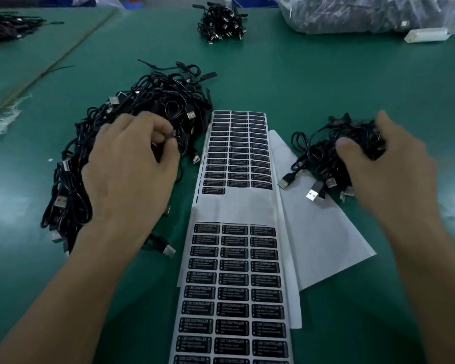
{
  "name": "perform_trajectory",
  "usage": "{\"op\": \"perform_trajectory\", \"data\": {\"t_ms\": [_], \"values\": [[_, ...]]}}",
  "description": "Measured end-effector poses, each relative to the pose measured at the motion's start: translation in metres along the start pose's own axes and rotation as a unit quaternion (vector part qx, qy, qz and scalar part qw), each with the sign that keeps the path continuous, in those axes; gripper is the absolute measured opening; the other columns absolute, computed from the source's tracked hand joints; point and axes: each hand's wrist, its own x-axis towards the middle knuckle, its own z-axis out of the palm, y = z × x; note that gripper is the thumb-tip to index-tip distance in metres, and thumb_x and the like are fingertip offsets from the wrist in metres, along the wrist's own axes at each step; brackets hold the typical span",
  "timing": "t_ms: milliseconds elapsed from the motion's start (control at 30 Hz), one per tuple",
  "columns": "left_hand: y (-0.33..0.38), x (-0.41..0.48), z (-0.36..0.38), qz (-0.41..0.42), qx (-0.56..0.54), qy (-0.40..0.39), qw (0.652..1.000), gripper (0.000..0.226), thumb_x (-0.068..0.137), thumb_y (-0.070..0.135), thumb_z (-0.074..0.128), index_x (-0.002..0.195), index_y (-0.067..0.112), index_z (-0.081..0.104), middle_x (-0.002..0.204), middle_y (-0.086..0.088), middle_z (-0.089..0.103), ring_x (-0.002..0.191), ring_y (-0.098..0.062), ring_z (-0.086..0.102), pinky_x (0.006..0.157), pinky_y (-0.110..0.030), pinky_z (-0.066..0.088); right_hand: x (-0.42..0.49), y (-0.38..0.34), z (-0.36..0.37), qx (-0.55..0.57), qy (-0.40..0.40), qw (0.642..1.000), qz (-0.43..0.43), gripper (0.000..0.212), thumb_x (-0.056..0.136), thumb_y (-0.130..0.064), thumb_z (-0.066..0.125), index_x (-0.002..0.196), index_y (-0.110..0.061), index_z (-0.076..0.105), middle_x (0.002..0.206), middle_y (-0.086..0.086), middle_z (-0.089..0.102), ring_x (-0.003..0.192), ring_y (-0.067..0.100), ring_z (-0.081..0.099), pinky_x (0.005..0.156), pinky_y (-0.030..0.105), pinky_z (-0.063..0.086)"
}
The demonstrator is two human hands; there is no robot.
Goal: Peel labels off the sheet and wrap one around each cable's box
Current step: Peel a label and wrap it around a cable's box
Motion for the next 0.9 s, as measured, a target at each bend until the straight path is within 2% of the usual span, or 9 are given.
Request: {"op": "perform_trajectory", "data": {"t_ms": [100,200,267,400,467,533,667,767,900], "values": [[-0.003,-0.001,0.002,-0.012,0.108,-0.072,0.991,0.030,0.090,0.044,0.067,0.112,0.024,0.066,0.110,-0.003,0.060,0.110,-0.031,0.053,0.076,-0.045,0.048,-0.003,-0.001,0.002,-0.061,-0.028,0.998,-0.014,0.066,0.096,-0.043,0.057,0.154,-0.023,0.035,0.156,0.013,0.037,0.146,0.033,0.026,0.120,0.046,0.022],[-0.004,-0.003,0.002,-0.025,0.171,-0.132,0.976,0.051,0.085,0.054,0.069,0.121,0.019,0.064,0.118,-0.010,0.058,0.116,-0.036,0.049,0.093,-0.052,0.045,-0.009,-0.004,0.005,-0.085,0.014,0.996,-0.035,0.058,0.095,-0.043,0.058,0.149,-0.029,0.044,0.162,0.012,0.024,0.146,0.033,0.016,0.116,0.044,0.018],[-0.005,-0.003,0.001,-0.031,0.192,-0.135,0.972,0.057,0.082,0.054,0.073,0.124,0.017,0.061,0.121,-0.011,0.056,0.117,-0.037,0.048,0.094,-0.053,0.043,-0.015,-0.006,0.010,-0.077,0.060,0.992,-0.084,0.048,0.093,-0.039,0.061,0.139,-0.027,0.054,0.156,0.007,0.032,0.141,0.030,0.022,0.111,0.042,0.022],[-0.006,-0.001,-0.003,-0.034,0.177,-0.137,0.974,0.055,0.083,0.048,0.075,0.125,0.017,0.057,0.112,-0.009,0.061,0.110,-0.037,0.053,0.088,-0.051,0.046,-0.023,-0.011,0.022,-0.022,0.056,0.980,-0.187,0.024,0.094,-0.027,0.063,0.115,-0.019,0.070,0.112,-0.002,0.060,0.109,0.019,0.047,0.089,0.020,0.022],[-0.007,0.001,-0.007,-0.031,0.161,-0.149,0.975,0.052,0.084,0.043,0.076,0.125,0.016,0.058,0.107,-0.006,0.065,0.104,-0.035,0.058,0.084,-0.048,0.049,-0.030,-0.015,0.029,0.003,0.026,0.974,-0.225,0.016,0.095,-0.020,0.064,0.107,-0.014,0.073,0.096,-0.002,0.066,0.095,0.020,0.055,0.083,0.019,0.028],[-0.009,0.001,-0.010,-0.029,0.150,-0.154,0.976,0.047,0.084,0.035,0.077,0.124,0.016,0.060,0.104,-0.005,0.065,0.099,-0.033,0.060,0.076,-0.044,0.049,-0.039,-0.018,0.035,0.031,-0.006,0.966,-0.255,0.012,0.094,-0.017,0.064,0.100,-0.014,0.074,0.085,-0.005,0.066,0.084,0.018,0.056,0.078,0.022,0.036],[-0.010,0.000,-0.013,-0.044,0.171,-0.169,0.970,0.043,0.080,0.026,0.078,0.120,0.022,0.061,0.102,-0.003,0.064,0.088,-0.033,0.060,0.064,-0.038,0.041,-0.047,-0.022,0.043,0.063,-0.056,0.957,-0.279,0.013,0.092,-0.021,0.059,0.092,-0.020,0.072,0.074,-0.018,0.058,0.076,0.011,0.054,0.074,0.026,0.042],[-0.008,0.001,-0.016,-0.061,0.200,-0.166,0.964,0.040,0.081,0.032,0.075,0.117,0.028,0.058,0.093,-0.003,0.066,0.080,-0.032,0.057,0.061,-0.036,0.037,-0.048,-0.022,0.046,0.074,-0.076,0.954,-0.279,0.014,0.092,-0.023,0.058,0.090,-0.021,0.072,0.073,-0.018,0.061,0.074,0.009,0.054,0.072,0.026,0.045],[-0.007,0.000,-0.015,-0.052,0.182,-0.154,0.970,0.040,0.084,0.028,0.073,0.120,0.026,0.058,0.096,-0.002,0.067,0.082,-0.034,0.060,0.059,-0.034,0.037,-0.050,-0.020,0.049,0.083,-0.089,0.954,-0.273,0.014,0.092,-0.022,0.058,0.087,-0.022,0.071,0.073,-0.017,0.064,0.072,0.009,0.056,0.072,0.028,0.048]]}}
